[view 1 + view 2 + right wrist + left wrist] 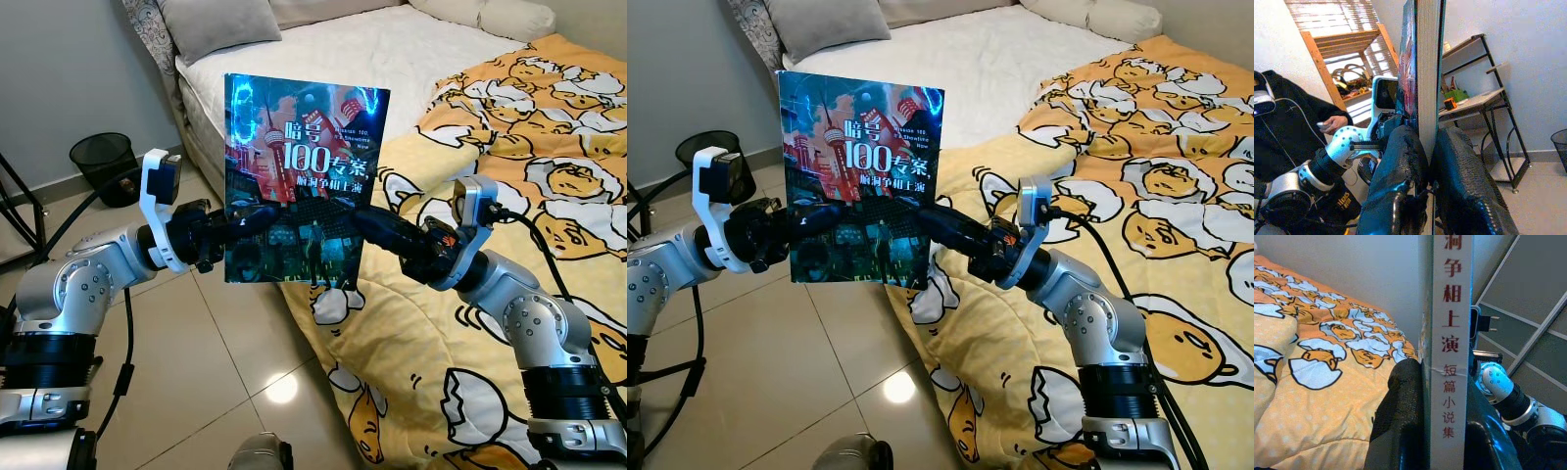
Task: Clean up the room
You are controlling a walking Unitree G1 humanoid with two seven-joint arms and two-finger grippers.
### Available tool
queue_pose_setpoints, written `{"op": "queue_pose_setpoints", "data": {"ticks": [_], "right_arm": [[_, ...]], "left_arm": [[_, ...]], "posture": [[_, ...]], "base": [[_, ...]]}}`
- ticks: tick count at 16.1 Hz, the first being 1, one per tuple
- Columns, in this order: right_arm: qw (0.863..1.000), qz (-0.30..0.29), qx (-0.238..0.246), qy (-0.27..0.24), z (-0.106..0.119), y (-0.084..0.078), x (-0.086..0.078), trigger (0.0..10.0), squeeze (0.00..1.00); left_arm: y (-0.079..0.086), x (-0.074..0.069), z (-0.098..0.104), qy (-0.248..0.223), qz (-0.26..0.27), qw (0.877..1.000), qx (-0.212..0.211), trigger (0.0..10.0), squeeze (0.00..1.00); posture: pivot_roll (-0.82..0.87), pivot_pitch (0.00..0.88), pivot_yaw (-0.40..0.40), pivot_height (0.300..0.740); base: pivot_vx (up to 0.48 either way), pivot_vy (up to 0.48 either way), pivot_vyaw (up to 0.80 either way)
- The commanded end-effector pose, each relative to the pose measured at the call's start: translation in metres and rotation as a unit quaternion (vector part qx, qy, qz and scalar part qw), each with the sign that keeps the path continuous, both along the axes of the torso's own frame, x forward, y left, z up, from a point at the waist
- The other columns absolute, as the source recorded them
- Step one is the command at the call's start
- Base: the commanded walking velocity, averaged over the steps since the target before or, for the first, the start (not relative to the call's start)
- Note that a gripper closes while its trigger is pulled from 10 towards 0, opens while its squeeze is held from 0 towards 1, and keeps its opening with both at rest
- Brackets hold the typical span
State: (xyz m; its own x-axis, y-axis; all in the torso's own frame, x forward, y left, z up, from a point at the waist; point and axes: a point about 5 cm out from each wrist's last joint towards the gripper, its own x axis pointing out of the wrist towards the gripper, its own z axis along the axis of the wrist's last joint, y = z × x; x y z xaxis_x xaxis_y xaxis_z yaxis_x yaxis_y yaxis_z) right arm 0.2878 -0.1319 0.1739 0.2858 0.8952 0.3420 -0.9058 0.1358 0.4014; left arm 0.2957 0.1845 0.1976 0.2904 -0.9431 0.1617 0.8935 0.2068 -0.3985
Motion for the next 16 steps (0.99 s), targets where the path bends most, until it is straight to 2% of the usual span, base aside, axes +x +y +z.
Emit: {"op": "queue_pose_setpoints", "data": {"ticks": [1, 2, 4, 5, 9, 10, 11, 16], "right_arm": [[0.999, 0.007, 0.018, -0.030, 0.015, 0.002, 0.002, 1.9, 0.00], [0.999, 0.007, 0.016, -0.028, 0.014, 0.003, 0.002, 10.0, 0.00], [0.999, 0.015, 0.017, -0.023, 0.014, 0.004, 0.001, 10.0, 0.00], [0.999, 0.029, 0.020, -0.019, 0.015, 0.007, -0.001, 10.0, 1.00], [0.999, 0.031, 0.013, -0.028, 0.016, 0.012, 0.000, 10.0, 1.00], [0.999, 0.032, 0.012, -0.029, 0.016, 0.013, 0.000, 10.0, 0.85], [0.999, 0.032, 0.008, -0.028, 0.016, 0.015, 0.000, 10.0, 0.00], [0.999, 0.036, -0.026, -0.019, 0.008, 0.022, 0.000, 10.0, 0.00]], "left_arm": [[-0.002, -0.001, 0.005, -0.012, -0.012, 1.000, 0.006, 0.0, 0.00], [-0.003, 0.000, 0.005, -0.012, -0.013, 1.000, 0.006, 0.0, 0.00], [-0.003, 0.000, 0.005, -0.014, -0.016, 1.000, 0.011, 0.0, 0.00], [-0.005, 0.000, 0.005, -0.017, -0.020, 1.000, 0.013, 0.0, 0.00], [-0.007, 0.001, 0.009, -0.024, -0.024, 0.999, 0.009, 0.0, 0.00], [-0.008, 0.001, 0.009, -0.025, -0.025, 0.999, 0.008, 0.0, 0.00], [-0.009, 0.002, 0.009, -0.026, -0.026, 0.999, 0.008, 0.0, 0.00], [-0.011, 0.004, 0.010, -0.031, -0.031, 0.999, 0.009, 0.0, 0.00]], "posture": [[0.07, 0.000, 0.036, 0.740], [0.07, 0.000, 0.035, 0.740], [0.07, 0.000, 0.035, 0.740], [0.07, 0.000, 0.032, 0.740], [0.07, 0.000, 0.029, 0.740], [0.07, 0.000, 0.029, 0.740], [0.07, 0.000, 0.028, 0.740], [0.07, 0.000, 0.029, 0.740]], "base": [[0.000, 0.000, 0.00], [0.000, 0.000, 0.00], [0.000, 0.000, 0.00], [0.000, 0.000, 0.00], [0.000, 0.000, 0.00], [0.000, 0.000, 0.00], [0.000, 0.000, 0.00], [0.000, 0.000, 0.00]]}}
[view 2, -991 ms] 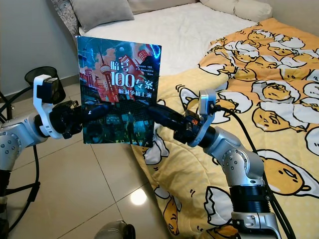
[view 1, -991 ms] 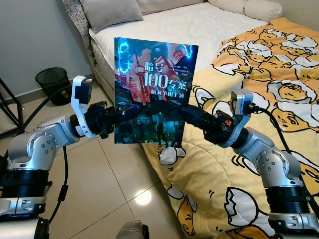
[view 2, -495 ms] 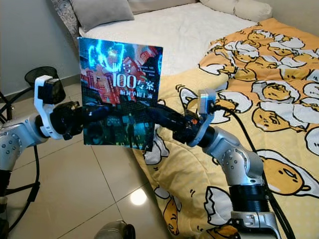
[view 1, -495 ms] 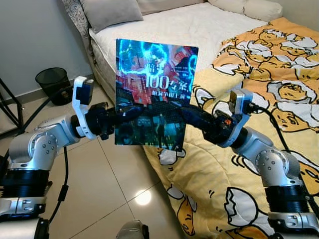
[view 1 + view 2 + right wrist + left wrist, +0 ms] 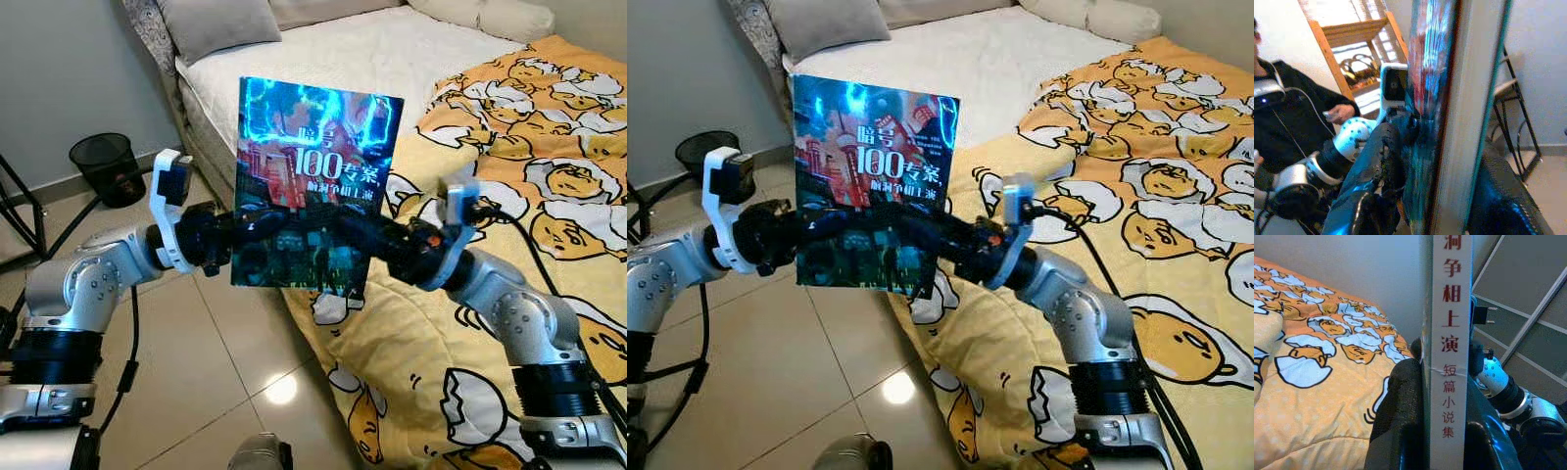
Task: Clean up the room
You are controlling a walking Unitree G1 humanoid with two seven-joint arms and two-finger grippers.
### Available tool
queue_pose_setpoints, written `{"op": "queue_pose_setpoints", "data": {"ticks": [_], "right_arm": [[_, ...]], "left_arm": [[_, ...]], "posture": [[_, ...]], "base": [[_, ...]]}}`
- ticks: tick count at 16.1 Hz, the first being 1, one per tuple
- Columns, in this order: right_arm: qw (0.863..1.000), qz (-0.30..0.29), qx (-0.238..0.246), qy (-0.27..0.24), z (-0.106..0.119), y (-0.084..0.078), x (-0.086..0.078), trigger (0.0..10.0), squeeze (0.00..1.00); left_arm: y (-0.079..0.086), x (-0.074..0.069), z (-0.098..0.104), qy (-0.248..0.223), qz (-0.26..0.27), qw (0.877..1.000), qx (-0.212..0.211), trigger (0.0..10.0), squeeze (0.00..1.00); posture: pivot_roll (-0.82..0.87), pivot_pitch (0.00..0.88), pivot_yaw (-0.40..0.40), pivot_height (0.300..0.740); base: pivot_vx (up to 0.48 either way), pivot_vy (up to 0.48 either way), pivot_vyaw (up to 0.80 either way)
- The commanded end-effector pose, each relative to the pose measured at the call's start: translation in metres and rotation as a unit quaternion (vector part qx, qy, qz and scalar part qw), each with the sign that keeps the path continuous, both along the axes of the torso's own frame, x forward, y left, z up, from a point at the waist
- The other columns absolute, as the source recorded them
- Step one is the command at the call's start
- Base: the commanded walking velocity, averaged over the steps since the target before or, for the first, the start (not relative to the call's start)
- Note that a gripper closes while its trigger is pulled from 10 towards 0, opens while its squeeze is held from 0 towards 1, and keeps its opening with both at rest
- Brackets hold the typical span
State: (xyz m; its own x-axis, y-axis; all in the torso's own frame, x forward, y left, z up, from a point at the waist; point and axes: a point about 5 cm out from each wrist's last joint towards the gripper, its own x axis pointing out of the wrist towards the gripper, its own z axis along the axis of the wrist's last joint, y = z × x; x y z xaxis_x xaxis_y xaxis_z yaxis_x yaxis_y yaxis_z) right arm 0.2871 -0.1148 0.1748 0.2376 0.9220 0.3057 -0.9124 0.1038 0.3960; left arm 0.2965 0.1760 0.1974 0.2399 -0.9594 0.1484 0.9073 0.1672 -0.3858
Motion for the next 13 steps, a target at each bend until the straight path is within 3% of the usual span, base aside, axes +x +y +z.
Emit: {"op": "queue_pose_setpoints", "data": {"ticks": [1, 2, 3, 13], "right_arm": [[1.000, 0.006, -0.017, -0.014, 0.0045, 0.0061, 0.0022, 10.0, 0.00], [1.000, 0.000, -0.027, -0.007, 0.0011, 0.0073, 0.0044, 2.2, 0.00], [1.000, 0.000, -0.025, -0.006, 0.0010, 0.0073, 0.0048, 0.0, 0.00], [1.000, -0.003, 0.004, -0.006, 0.0025, 0.0130, 0.0068, 0.0, 0.00]], "left_arm": [[-0.0033, 0.0035, 0.0106, -0.027, -0.006, 1.000, 0.000, 0.0, 0.00], [-0.0037, 0.0038, 0.0114, -0.029, -0.007, 1.000, 0.000, 0.0, 0.00], [-0.0037, 0.0039, 0.0116, -0.030, -0.007, 1.000, 0.001, 0.0, 0.00], [-0.0003, 0.0064, 0.0078, -0.040, 0.018, 0.999, 0.009, 0.0, 0.00]], "posture": [[0.07, 0.000, 0.029, 0.740], [0.07, 0.000, 0.025, 0.740], [0.07, 0.000, 0.024, 0.740], [0.08, 0.000, 0.006, 0.740]], "base": [[0.000, 0.000, 0.00], [0.000, 0.000, 0.00], [0.000, 0.000, 0.00], [0.000, 0.000, 0.00]]}}
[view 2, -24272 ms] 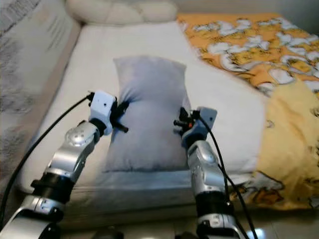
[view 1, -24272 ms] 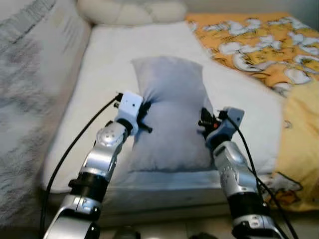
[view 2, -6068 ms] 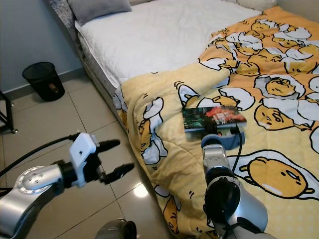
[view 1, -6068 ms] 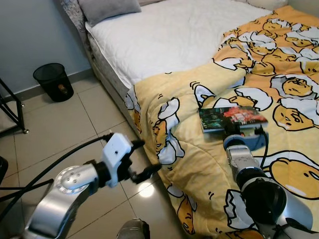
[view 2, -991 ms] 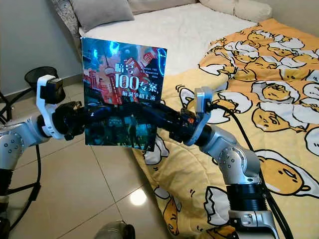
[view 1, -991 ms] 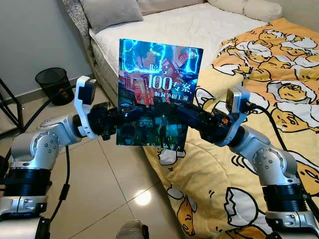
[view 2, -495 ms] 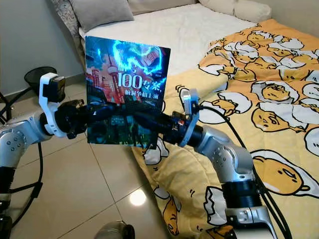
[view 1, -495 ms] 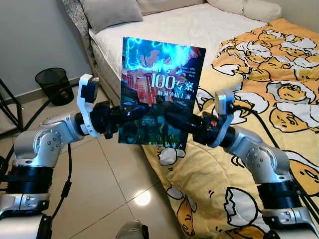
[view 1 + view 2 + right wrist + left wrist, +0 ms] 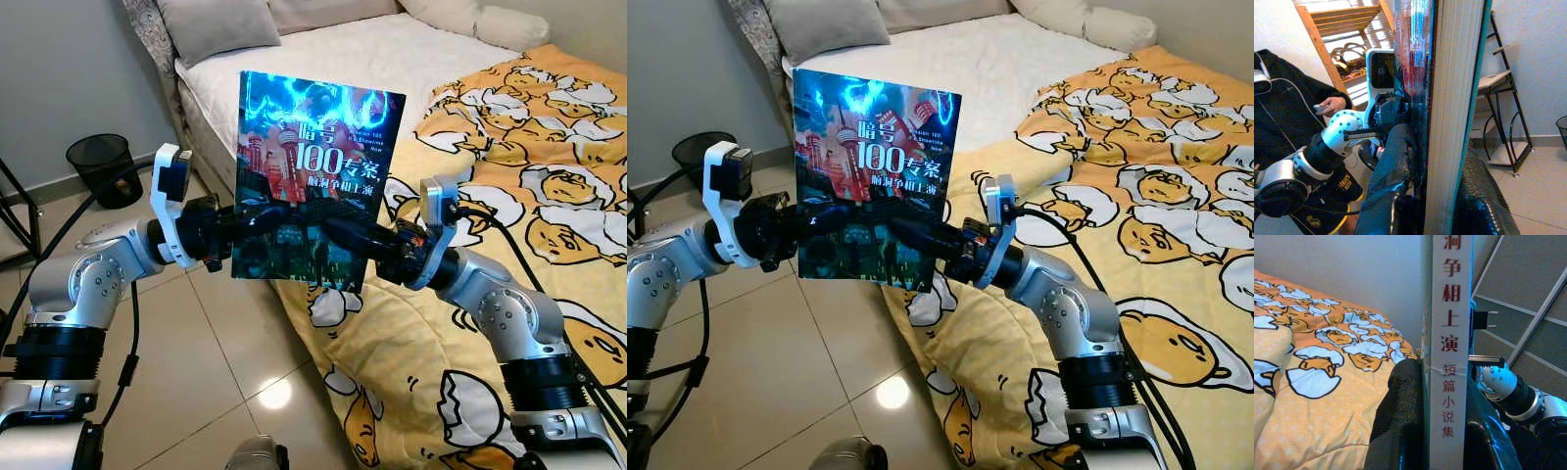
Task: Clean up the room
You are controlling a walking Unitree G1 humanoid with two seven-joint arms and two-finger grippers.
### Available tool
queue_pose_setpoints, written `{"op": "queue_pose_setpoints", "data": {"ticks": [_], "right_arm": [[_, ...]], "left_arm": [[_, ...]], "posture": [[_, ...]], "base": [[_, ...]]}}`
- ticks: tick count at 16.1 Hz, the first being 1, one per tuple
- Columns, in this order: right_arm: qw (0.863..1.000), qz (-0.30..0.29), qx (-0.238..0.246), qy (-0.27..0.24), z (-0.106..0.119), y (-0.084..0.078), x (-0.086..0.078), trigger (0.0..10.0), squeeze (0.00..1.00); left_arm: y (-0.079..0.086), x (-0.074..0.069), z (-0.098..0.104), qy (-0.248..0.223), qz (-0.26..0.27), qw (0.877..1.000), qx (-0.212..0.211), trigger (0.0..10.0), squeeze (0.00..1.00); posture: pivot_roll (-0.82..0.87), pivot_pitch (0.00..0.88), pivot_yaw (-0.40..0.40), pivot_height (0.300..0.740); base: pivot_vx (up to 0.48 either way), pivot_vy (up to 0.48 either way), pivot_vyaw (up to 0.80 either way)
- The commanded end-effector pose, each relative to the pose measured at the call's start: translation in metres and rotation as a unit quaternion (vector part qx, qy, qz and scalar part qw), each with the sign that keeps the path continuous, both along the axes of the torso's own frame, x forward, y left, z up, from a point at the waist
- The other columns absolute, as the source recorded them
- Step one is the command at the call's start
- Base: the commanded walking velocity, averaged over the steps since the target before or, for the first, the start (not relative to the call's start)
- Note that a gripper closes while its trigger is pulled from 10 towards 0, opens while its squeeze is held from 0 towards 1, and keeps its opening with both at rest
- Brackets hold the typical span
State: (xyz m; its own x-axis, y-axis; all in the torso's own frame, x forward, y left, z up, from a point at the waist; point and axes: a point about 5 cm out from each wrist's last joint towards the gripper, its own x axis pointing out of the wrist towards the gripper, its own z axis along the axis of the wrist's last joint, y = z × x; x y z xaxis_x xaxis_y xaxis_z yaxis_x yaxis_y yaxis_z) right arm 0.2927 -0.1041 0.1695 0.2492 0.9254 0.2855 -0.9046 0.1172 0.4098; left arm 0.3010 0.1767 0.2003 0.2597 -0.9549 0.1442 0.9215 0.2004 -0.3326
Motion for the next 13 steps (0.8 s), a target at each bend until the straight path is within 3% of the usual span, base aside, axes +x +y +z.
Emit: {"op": "queue_pose_setpoints", "data": {"ticks": [1, 2, 3, 4, 5, 9, 13], "right_arm": [[1.000, 0.001, 0.013, -0.016, 0.008, 0.003, 0.001, 0.0, 0.00], [1.000, -0.004, 0.016, -0.016, 0.008, 0.003, 0.001, 0.0, 0.00], [1.000, -0.013, 0.020, -0.015, 0.008, 0.003, 0.002, 0.0, 0.00], [1.000, -0.016, 0.020, -0.015, 0.008, 0.002, 0.002, 0.0, 0.00], [0.999, -0.022, 0.019, -0.016, 0.007, 0.002, 0.002, 0.0, 0.00], [0.997, -0.070, 0.041, 0.000, -0.002, -0.008, 0.000, 0.0, 0.00], [0.987, -0.144, 0.050, 0.039, -0.023, -0.031, -0.007, 0.0, 0.00]], "left_arm": [[0.000, 0.002, 0.004, -0.015, 0.008, 1.000, 0.002, 0.0, 0.00], [0.000, 0.007, 0.001, -0.018, 0.037, 0.999, 0.013, 10.0, 0.00], [0.000, 0.011, -0.001, -0.010, 0.055, 0.998, 0.015, 10.0, 0.46], [0.000, 0.012, -0.001, -0.005, 0.056, 0.998, 0.013, 10.0, 0.46], [0.000, 0.014, 0.000, -0.008, 0.068, 0.998, 0.013, 10.0, 1.00], [0.000, 0.010, -0.002, -0.005, 0.070, 0.998, 0.004, 10.0, 1.00], [0.015, 0.009, -0.001, -0.001, 0.112, 0.994, -0.017, 10.0, 1.00]], "posture": [[0.08, 0.000, 0.007, 0.740], [0.08, 0.000, 0.010, 0.740], [0.08, 0.000, 0.012, 0.740], [0.08, 0.000, 0.013, 0.740], [0.08, 0.000, 0.014, 0.740], [0.08, 0.000, 0.007, 0.740], [0.06, 0.000, 0.009, 0.740]], "base": [[0.000, 0.000, 0.00], [0.000, 0.000, 0.00], [0.000, 0.000, 0.00], [0.000, 0.000, 0.00], [0.000, 0.000, 0.00], [0.000, 0.000, 0.00], [0.000, 0.000, 0.00]]}}
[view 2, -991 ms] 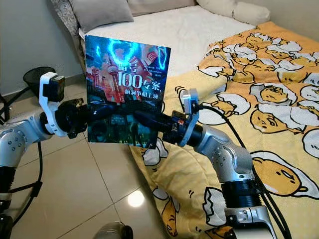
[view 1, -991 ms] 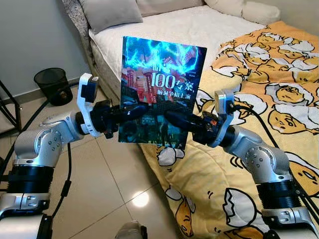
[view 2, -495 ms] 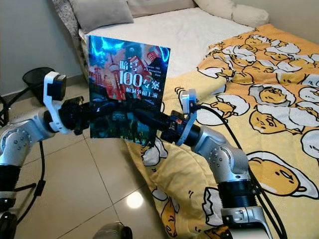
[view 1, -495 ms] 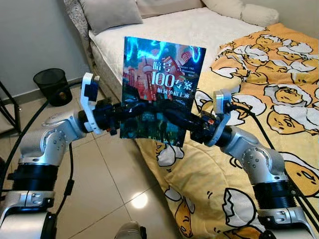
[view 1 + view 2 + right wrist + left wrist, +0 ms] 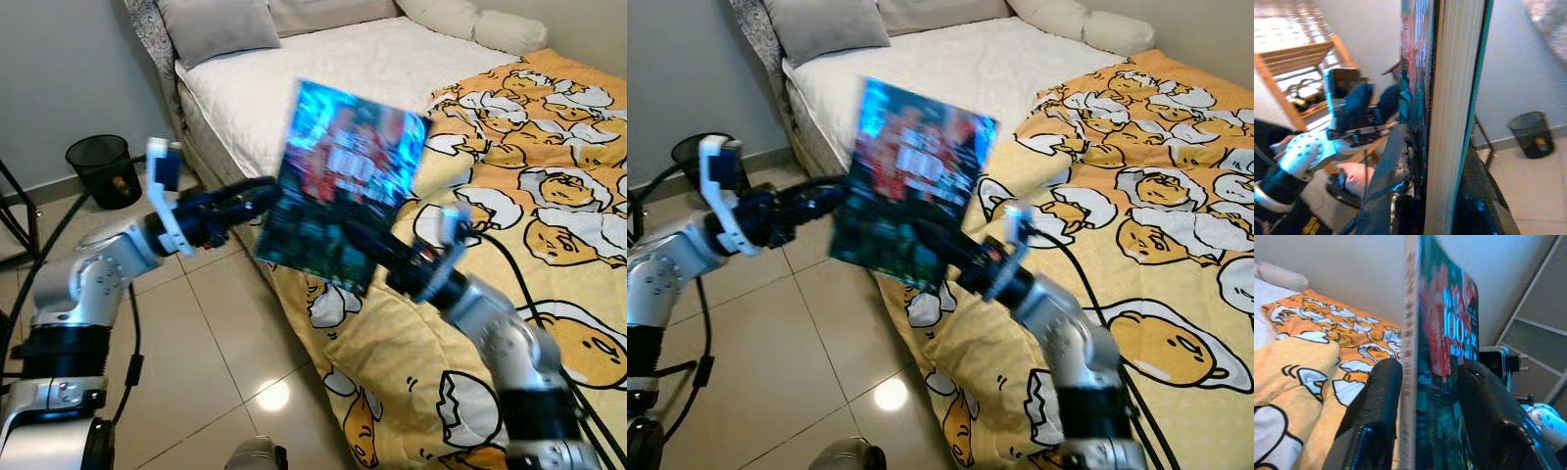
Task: Clean up the room
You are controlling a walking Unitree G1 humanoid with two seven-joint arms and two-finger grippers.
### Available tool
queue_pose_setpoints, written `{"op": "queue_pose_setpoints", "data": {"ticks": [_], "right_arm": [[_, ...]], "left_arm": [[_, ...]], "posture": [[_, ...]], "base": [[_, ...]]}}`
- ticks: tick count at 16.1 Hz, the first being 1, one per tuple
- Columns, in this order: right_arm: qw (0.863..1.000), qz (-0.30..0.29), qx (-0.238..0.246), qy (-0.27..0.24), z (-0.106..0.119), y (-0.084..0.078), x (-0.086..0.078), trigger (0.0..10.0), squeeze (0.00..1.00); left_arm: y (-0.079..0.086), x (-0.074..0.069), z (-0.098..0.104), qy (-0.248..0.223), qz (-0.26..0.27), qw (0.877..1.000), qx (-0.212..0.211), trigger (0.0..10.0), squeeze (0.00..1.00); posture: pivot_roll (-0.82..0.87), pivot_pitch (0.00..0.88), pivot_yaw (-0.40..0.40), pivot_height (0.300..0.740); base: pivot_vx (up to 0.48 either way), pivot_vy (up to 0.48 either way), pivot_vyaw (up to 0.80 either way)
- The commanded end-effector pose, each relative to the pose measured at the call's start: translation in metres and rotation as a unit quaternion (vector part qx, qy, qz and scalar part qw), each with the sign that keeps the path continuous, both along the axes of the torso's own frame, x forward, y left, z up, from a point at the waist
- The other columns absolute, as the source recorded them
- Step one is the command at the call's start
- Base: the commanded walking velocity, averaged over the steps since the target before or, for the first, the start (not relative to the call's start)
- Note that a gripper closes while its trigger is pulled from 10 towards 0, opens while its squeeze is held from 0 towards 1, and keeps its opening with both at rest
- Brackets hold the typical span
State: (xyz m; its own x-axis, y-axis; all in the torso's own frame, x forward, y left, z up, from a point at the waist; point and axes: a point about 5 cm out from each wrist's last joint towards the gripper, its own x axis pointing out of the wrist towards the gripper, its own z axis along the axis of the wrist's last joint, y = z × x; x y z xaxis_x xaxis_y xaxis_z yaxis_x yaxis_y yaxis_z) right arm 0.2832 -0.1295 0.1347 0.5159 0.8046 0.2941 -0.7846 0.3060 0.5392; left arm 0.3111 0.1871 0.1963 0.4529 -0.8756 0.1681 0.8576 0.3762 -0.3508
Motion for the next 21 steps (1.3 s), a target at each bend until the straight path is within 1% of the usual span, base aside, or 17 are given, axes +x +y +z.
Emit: {"op": "queue_pose_setpoints", "data": {"ticks": [1, 3, 5, 6, 7, 8, 9, 10, 11, 12, 13, 15, 16, 18, 19, 20, 21], "right_arm": [[0.999, -0.034, 0.019, -0.022, 0.010, -0.015, 0.000, 0.0, 0.00], [0.996, -0.083, 0.022, -0.008, 0.003, -0.036, -0.003, 0.0, 0.00], [0.992, -0.129, 0.005, 0.008, -0.002, -0.045, -0.003, 0.0, 0.00], [0.987, -0.161, -0.014, 0.019, -0.006, -0.047, -0.001, 0.0, 0.00], [0.976, -0.210, -0.045, 0.030, -0.013, -0.047, 0.003, 0.0, 0.00], [0.956, -0.275, -0.072, 0.067, -0.024, -0.047, 0.008, 1.6, 0.00], [0.949, -0.295, -0.082, 0.078, -0.028, -0.047, 0.010, 1.1, 0.00], [0.915, -0.361, -0.134, 0.118, -0.044, -0.049, 0.012, 5.0, 0.00], [0.901, -0.381, -0.164, 0.130, -0.050, -0.050, 0.013, 10.0, 0.00], [0.871, -0.400, -0.259, 0.123, -0.061, -0.041, 0.014, 10.0, 0.00], [0.866, -0.398, -0.270, 0.135, -0.065, -0.035, 0.016, 10.0, 0.00], [0.851, -0.414, -0.302, 0.118, -0.064, -0.029, 0.020, 10.0, 0.00], [0.821, -0.445, -0.342, 0.102, -0.065, -0.032, 0.021, 10.0, 0.00], [0.810, -0.474, -0.326, 0.116, -0.069, -0.034, 0.022, 10.0, 0.00], [0.817, -0.469, -0.310, 0.127, -0.070, -0.033, 0.022, 10.0, 0.00], [0.814, -0.491, -0.275, 0.143, -0.069, -0.035, 0.021, 10.0, 0.00], [0.777, -0.554, -0.285, 0.092, -0.059, -0.040, 0.023, 10.0, 0.00]], "left_arm": [[0.008, -0.002, 0.001, -0.003, 0.016, 1.000, -0.002, 10.0, 1.00], [0.014, -0.002, -0.004, -0.011, 0.054, 0.998, 0.013, 10.0, 1.00], [0.015, 0.000, -0.010, -0.037, 0.107, 0.992, 0.056, 10.0, 1.00], [0.011, 0.000, -0.019, -0.033, 0.133, 0.985, 0.106, 10.0, 0.62], [0.006, -0.001, -0.028, -0.034, 0.160, 0.978, 0.127, 10.0, 0.00], [-0.002, -0.004, -0.039, -0.035, 0.191, 0.970, 0.144, 10.0, 0.00], [-0.005, -0.005, -0.044, -0.034, 0.202, 0.967, 0.152, 10.0, 0.00], [-0.016, -0.012, -0.062, -0.027, 0.217, 0.958, 0.187, 10.0, 0.00], [-0.019, -0.014, -0.070, -0.025, 0.229, 0.951, 0.205, 10.0, 0.00], [-0.016, -0.018, -0.097, -0.003, 0.289, 0.917, 0.274, 10.0, 0.00], [-0.015, -0.022, -0.107, -0.011, 0.302, 0.904, 0.304, 10.0, 0.00], [-0.013, -0.024, -0.114, 0.007, 0.304, 0.902, 0.305, 10.0, 0.00], [-0.011, -0.019, -0.109, -0.008, 0.329, 0.893, 0.308, 10.0, 0.00], [-0.009, -0.015, -0.106, -0.017, 0.356, 0.882, 0.309, 10.0, 0.00], [-0.009, -0.014, -0.105, -0.022, 0.365, 0.878, 0.309, 10.0, 0.00], [-0.007, -0.012, -0.102, -0.023, 0.374, 0.877, 0.301, 10.0, 0.00], [-0.006, -0.010, -0.099, -0.026, 0.383, 0.876, 0.294, 10.0, 0.00]], "posture": [[0.06, 0.000, 0.009, 0.740], [0.06, 0.000, 0.006, 0.740], [0.06, 0.000, 0.005, 0.740], [0.06, 0.000, 0.004, 0.740], [0.05, 0.000, 0.007, 0.740], [0.05, 0.000, 0.009, 0.740], [0.05, 0.000, 0.009, 0.740], [0.05, 0.000, 0.016, 0.740], [0.04, 0.000, 0.019, 0.740], [0.04, 0.000, 0.017, 0.740], [0.04, 0.000, 0.011, 0.740], [0.04, 0.000, 0.002, 0.740], [0.04, 0.000, 0.001, 0.740], [0.04, 0.000, 0.000, 0.740], [0.05, 0.000, -0.004, 0.740], [0.05, 0.000, -0.004, 0.740], [0.05, 0.000, 0.003, 0.740]], "base": [[0.000, 0.000, 0.00], [0.000, 0.000, 0.00], [0.000, 0.000, 0.00], [0.000, 0.000, 0.00], [0.000, 0.000, 0.00], [0.000, 0.000, 0.00], [0.000, 0.000, 0.00], [0.000, 0.000, 0.00], [0.000, 0.000, 0.00], [0.000, 0.000, 0.00], [0.000, 0.000, 0.00], [0.000, 0.000, 0.00], [0.000, 0.000, -0.80], [0.000, 0.000, -0.80], [0.000, 0.000, -0.80], [0.000, 0.000, -0.80], [0.000, 0.000, -0.80]]}}
